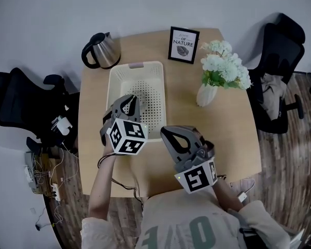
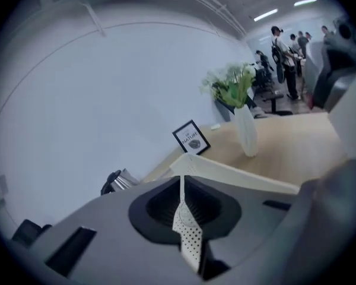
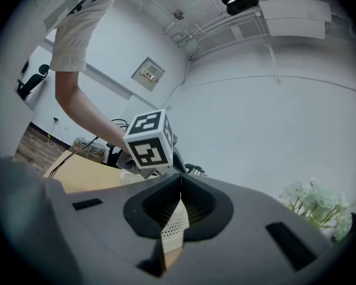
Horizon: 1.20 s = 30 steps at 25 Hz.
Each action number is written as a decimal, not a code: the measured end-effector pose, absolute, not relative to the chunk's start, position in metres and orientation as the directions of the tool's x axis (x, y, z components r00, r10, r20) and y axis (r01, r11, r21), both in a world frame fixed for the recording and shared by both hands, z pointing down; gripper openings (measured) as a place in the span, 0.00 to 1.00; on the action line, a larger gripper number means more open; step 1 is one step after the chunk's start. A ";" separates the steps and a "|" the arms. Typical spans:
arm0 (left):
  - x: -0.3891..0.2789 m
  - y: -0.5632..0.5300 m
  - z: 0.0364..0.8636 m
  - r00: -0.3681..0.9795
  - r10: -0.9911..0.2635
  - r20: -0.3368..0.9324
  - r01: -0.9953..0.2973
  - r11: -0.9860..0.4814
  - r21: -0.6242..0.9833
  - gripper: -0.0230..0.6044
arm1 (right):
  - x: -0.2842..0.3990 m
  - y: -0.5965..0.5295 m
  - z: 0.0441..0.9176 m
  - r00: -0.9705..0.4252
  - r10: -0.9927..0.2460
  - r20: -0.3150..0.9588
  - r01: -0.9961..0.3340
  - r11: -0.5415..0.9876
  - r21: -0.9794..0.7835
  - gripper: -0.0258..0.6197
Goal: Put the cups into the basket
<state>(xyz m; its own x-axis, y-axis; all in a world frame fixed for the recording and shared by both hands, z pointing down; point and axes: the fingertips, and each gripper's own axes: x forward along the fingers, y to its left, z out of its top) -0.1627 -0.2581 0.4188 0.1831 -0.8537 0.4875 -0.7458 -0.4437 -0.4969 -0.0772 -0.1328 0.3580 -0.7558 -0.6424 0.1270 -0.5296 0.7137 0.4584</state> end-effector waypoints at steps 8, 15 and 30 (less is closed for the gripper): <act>-0.147 -0.181 0.345 0.250 -0.949 0.192 -0.908 -0.299 -0.295 0.05 | -0.076 -0.114 0.338 -0.752 -0.655 0.067 -0.567 0.696 0.441 0.04; -0.123 -0.116 0.317 0.224 -0.974 0.016 -0.971 -0.225 -0.087 0.05 | -0.072 -0.103 0.336 -0.750 -0.658 0.070 -0.575 0.700 0.422 0.04; -0.122 -0.098 0.314 0.221 -0.975 0.006 -0.975 -0.221 0.011 0.05 | -0.075 -0.091 0.329 -0.768 -0.638 0.050 -0.570 0.717 0.402 0.04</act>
<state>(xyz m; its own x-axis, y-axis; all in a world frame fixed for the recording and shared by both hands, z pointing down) -0.1221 -0.0980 0.3143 0.2212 -0.9752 0.0060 -0.9752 -0.2211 0.0114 -0.0748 -0.0908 0.3287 -0.7680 -0.6385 0.0495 -0.5699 0.7167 0.4019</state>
